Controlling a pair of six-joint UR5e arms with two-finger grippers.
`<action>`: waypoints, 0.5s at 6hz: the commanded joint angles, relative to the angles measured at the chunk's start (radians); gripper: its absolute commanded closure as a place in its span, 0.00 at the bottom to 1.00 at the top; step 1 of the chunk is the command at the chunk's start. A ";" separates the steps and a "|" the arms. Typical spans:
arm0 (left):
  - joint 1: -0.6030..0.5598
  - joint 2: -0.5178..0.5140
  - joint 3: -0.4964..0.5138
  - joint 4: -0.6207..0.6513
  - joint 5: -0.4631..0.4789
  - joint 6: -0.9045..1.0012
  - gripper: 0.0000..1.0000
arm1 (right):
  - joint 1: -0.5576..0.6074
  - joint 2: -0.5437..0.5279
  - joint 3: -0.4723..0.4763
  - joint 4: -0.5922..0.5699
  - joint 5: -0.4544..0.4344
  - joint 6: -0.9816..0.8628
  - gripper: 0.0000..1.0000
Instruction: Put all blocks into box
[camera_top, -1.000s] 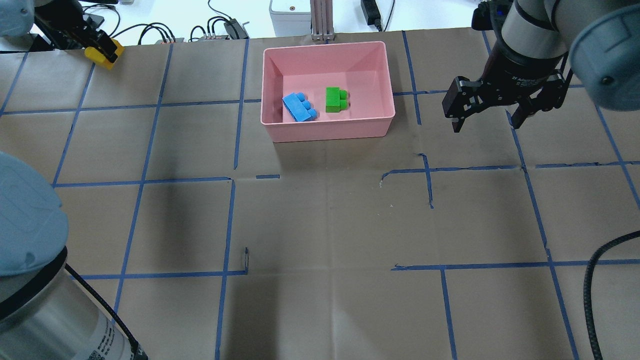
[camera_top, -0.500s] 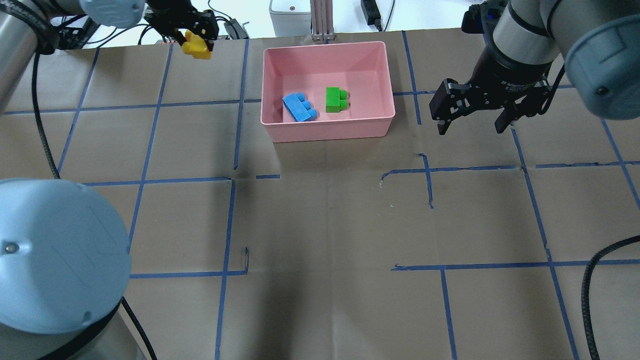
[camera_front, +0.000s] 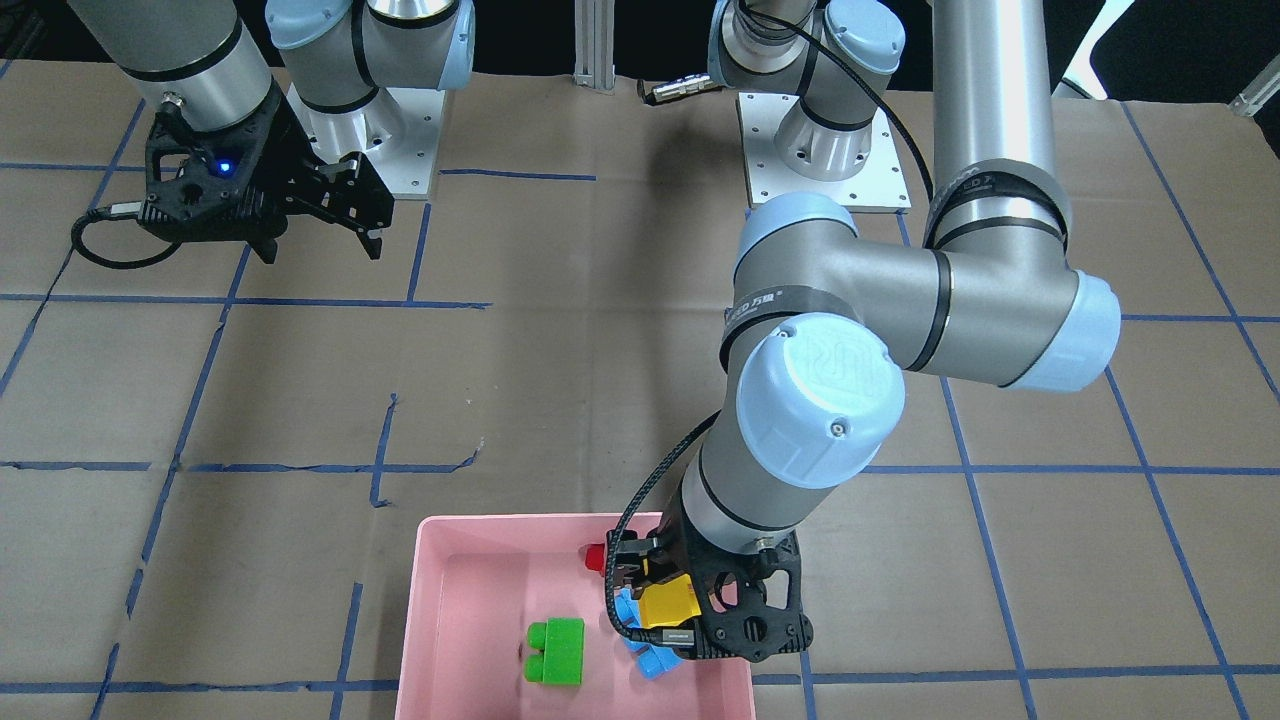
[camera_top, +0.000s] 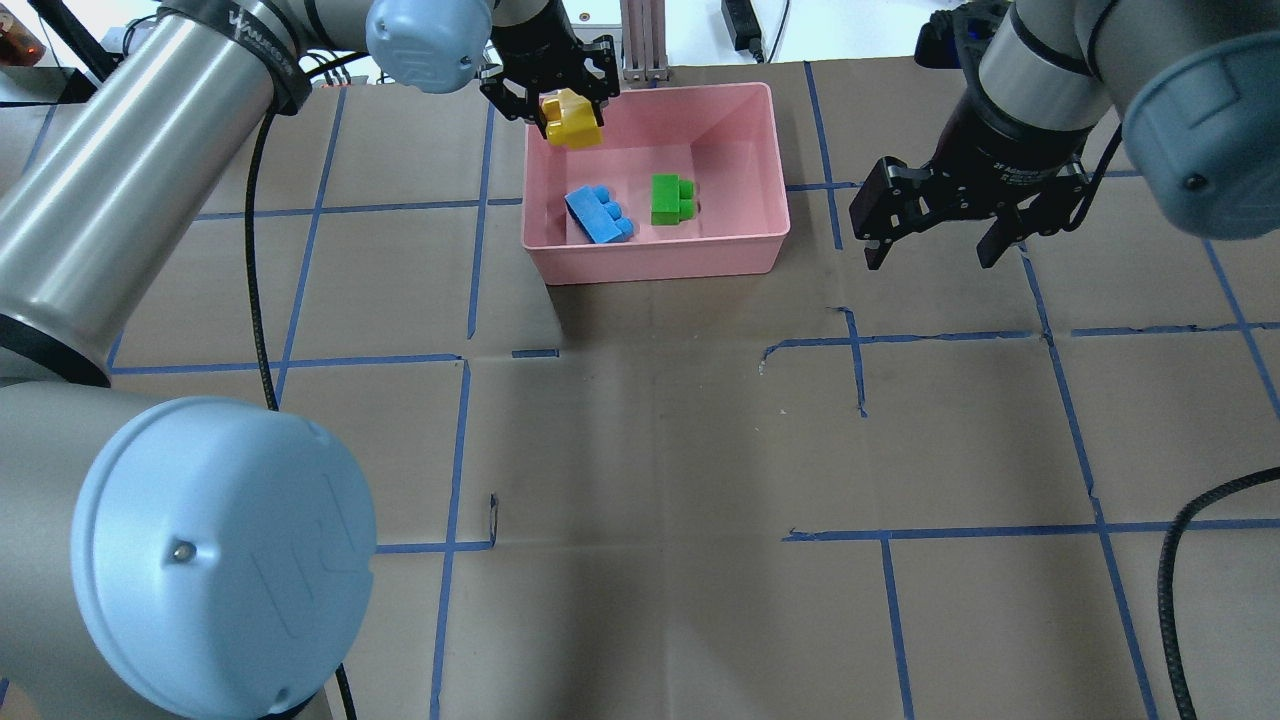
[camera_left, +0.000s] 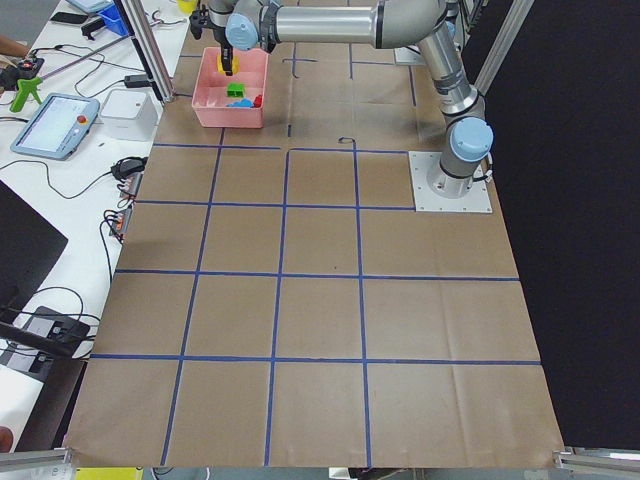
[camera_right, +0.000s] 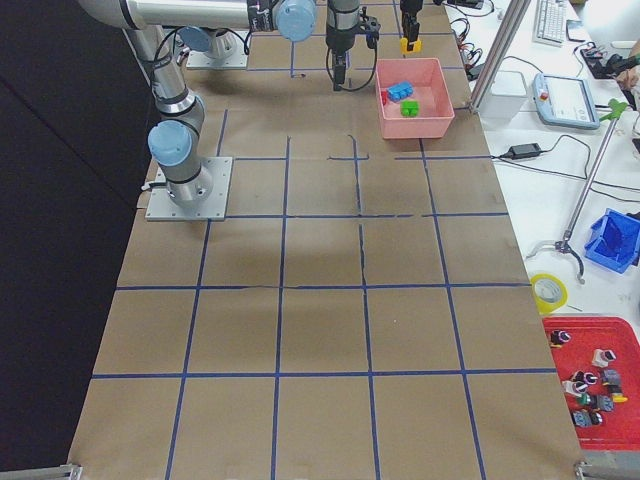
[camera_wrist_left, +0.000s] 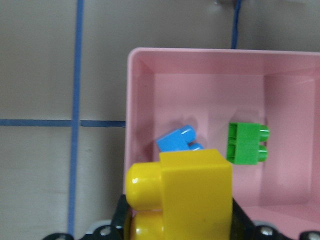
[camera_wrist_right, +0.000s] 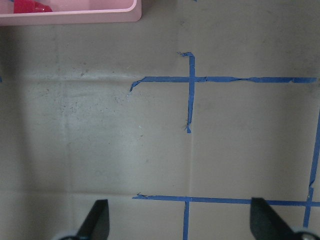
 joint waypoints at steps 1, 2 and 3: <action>-0.004 -0.072 -0.013 0.070 0.061 0.014 0.82 | 0.000 -0.004 0.004 -0.013 -0.008 0.001 0.00; -0.008 -0.083 -0.020 0.072 0.080 0.013 0.82 | 0.000 0.002 0.004 -0.013 -0.009 0.000 0.00; -0.008 -0.081 -0.037 0.072 0.076 0.013 0.62 | 0.000 0.000 0.004 -0.013 -0.009 -0.002 0.00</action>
